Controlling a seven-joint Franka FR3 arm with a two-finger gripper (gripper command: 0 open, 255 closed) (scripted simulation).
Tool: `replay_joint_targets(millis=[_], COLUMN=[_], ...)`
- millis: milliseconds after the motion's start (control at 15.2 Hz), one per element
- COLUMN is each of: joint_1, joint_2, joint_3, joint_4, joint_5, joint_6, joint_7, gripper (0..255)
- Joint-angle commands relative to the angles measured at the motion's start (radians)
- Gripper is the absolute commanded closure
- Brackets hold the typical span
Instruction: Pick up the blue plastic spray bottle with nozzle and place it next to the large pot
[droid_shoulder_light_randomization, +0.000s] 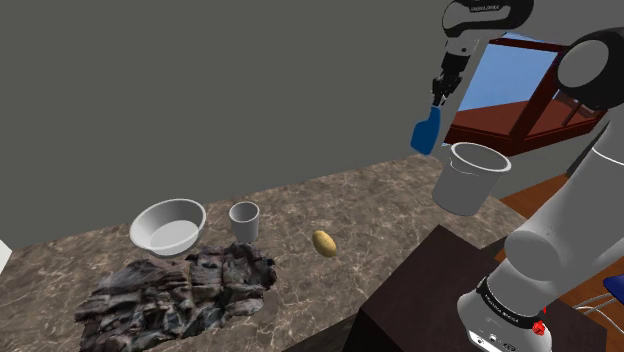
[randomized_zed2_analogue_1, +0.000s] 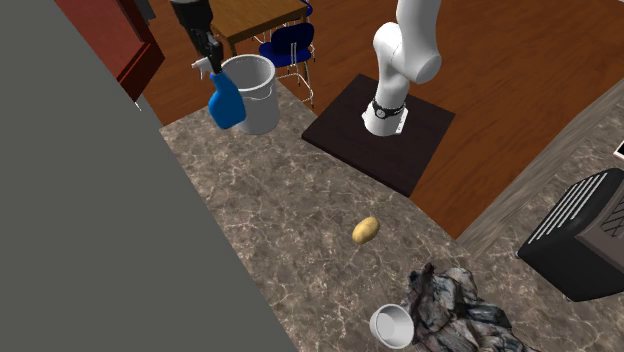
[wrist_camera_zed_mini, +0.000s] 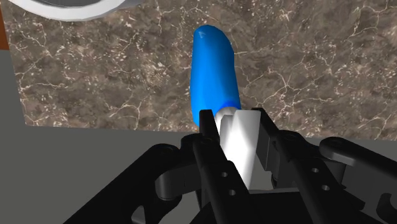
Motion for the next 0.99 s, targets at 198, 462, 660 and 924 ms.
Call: replay_joint_targets(millis=[198,462,660,924], joint_1=[0.002,0.003,0.003,0.003], joint_2=[-0.004,-0.003,0.000,0.007], joint_3=[0.002,0.002,0.002,0.002], joint_4=[-0.074,-0.127,-0.163,-0.208], joint_5=[-0.001,0.000,0.001,0.003], joint_6=[0.071,0.124,0.164,0.216], joint_7=[0.003,0.002,0.002,0.000], gripper=[255,255,255,255])
